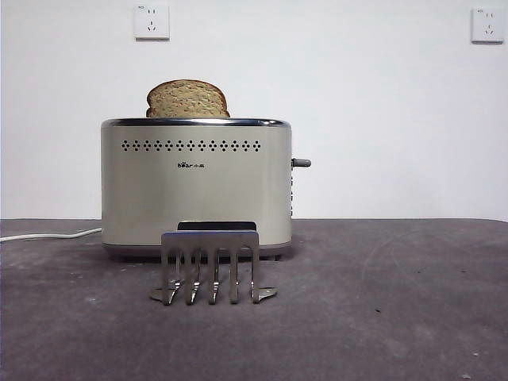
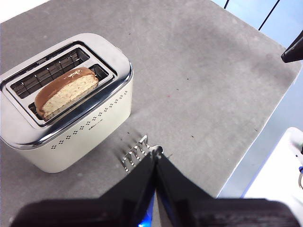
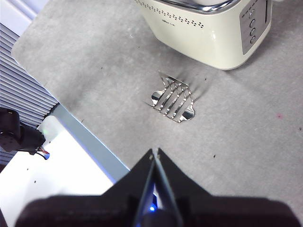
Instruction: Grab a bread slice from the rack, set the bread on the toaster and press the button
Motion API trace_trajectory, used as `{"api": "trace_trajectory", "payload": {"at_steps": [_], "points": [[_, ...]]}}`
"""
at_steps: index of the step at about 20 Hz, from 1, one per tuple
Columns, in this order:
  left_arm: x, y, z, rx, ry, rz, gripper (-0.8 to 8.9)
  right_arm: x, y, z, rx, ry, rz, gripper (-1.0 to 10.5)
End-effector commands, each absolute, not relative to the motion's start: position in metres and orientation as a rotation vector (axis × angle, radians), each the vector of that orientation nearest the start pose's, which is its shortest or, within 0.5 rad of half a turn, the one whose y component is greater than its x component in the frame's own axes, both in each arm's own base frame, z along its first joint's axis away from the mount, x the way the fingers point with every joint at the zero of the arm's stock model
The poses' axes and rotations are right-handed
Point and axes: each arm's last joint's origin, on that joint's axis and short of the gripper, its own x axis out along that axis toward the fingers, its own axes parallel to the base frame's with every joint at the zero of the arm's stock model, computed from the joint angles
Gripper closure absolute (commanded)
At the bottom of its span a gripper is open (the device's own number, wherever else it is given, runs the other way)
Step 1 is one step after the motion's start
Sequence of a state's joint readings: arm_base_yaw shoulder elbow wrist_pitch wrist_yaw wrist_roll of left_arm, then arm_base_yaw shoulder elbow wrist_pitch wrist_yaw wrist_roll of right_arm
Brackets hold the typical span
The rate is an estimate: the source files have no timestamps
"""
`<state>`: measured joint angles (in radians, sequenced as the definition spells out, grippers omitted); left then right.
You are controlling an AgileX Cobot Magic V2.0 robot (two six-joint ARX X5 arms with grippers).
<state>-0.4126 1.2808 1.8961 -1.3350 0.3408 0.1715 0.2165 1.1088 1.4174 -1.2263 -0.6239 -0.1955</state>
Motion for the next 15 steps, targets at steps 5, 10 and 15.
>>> {"api": "trace_trajectory", "payload": {"at_steps": [5, 10, 15], "points": [[0.145, -0.068, 0.493, 0.268, 0.573, -0.746, 8.17, 0.166, 0.054, 0.398, 0.012, 0.839, 0.866, 9.5], [0.097, -0.032, 0.535, 0.337, 0.099, -0.633, 8.17, 0.166, 0.054, 0.398, 0.011, 0.839, 0.865, 9.5], [0.065, -0.016, 0.525, 0.375, -0.162, -0.447, 8.17, 0.166, 0.054, 0.398, 0.012, 0.839, 0.866, 9.5]]}}
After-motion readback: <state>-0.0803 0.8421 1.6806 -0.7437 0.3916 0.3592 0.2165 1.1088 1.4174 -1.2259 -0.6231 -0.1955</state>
